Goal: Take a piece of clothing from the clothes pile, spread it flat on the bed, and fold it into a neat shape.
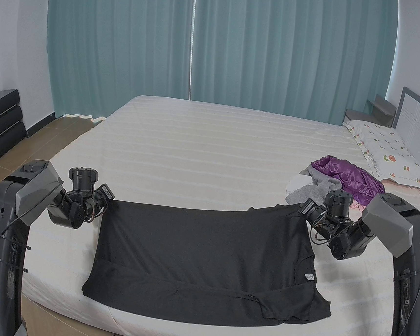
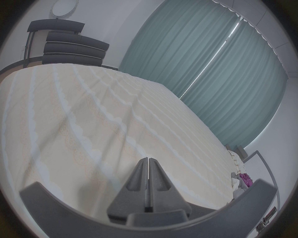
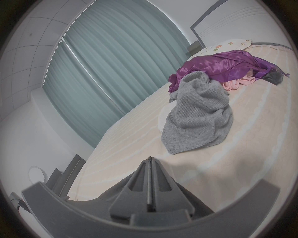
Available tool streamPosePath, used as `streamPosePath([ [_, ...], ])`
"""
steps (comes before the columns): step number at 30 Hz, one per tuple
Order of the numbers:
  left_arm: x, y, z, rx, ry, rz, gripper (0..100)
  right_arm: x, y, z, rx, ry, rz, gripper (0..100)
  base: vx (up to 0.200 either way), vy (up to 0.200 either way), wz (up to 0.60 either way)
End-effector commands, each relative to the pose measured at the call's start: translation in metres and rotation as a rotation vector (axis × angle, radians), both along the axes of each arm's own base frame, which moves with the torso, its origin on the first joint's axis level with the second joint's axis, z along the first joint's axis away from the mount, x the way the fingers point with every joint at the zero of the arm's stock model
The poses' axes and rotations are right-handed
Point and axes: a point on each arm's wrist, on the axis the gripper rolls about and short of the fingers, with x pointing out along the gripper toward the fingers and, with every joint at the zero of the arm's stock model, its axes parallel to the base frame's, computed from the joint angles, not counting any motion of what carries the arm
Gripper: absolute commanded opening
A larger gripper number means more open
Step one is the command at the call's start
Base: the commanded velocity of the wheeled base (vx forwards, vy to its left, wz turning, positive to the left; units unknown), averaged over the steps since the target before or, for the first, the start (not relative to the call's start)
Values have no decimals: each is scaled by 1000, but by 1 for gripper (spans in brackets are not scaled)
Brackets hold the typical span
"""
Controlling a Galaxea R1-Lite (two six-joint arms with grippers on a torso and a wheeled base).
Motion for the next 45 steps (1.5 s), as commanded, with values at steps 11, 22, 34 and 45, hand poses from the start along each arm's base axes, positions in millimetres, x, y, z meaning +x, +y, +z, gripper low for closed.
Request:
streamPosePath([
  [11,-8,-1,6,2,13,-6,0,-24,-8,0,8,36,19,0,0,0,0],
  [22,-38,-5,22,-1,42,-19,0,-58,-14,8,35,118,78,0,0,0,0],
  [34,-66,-10,19,-1,54,-29,0,-88,-20,12,100,162,80,0,0,0,0],
  [45,-109,-17,21,21,94,-56,0,-142,-22,21,109,224,132,0,0,0,0],
])
